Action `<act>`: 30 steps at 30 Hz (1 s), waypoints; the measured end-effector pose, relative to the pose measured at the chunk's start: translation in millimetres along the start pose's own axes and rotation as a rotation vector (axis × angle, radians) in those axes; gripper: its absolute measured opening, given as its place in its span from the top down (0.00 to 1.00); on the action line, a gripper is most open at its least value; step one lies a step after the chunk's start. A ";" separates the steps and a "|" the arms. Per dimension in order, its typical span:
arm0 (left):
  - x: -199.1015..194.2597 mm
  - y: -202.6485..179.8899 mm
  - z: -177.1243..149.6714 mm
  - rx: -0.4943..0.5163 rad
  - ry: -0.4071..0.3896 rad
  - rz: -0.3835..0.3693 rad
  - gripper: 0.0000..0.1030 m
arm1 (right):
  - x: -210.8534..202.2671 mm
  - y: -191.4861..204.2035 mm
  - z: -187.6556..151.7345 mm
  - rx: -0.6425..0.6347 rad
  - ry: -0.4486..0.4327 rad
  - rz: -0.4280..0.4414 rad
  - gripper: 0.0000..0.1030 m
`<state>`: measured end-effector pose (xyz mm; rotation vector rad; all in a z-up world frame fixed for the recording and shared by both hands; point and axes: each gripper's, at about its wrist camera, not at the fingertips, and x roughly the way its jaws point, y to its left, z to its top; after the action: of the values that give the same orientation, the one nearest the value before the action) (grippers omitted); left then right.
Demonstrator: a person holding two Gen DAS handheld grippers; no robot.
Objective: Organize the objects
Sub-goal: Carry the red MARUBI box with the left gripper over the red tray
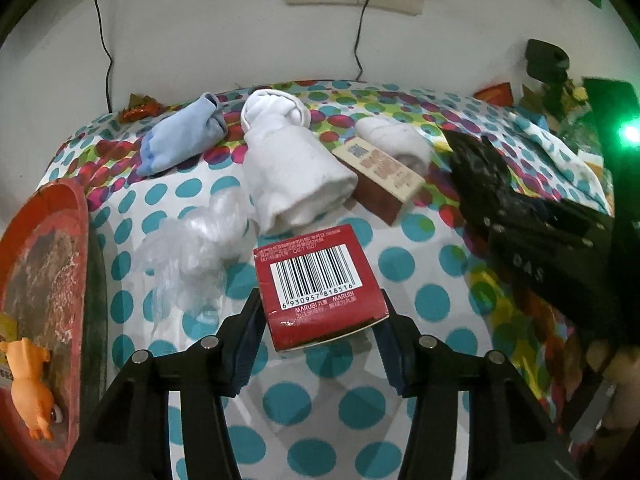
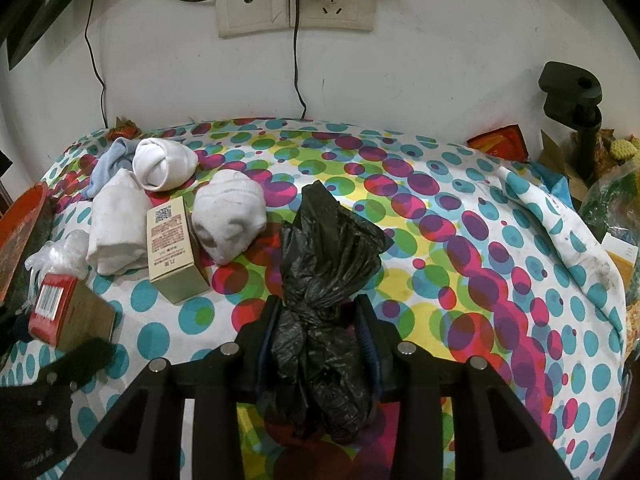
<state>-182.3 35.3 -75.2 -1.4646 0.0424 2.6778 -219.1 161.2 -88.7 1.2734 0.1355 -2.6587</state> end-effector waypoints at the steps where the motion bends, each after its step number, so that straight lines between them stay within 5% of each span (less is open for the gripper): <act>1: -1.1 -0.6 -1.3 0.006 0.001 -0.001 0.53 | 0.1 0.2 -0.1 0.000 0.000 0.000 0.63; 30: -62.8 36.8 -25.1 0.057 -0.012 -0.060 0.52 | 0.8 2.1 -1.4 -0.004 0.000 -0.008 0.63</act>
<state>-130.9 -7.1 -36.6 -1.4110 0.0727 2.6152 -218.1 159.2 -90.2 1.2743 0.1463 -2.6639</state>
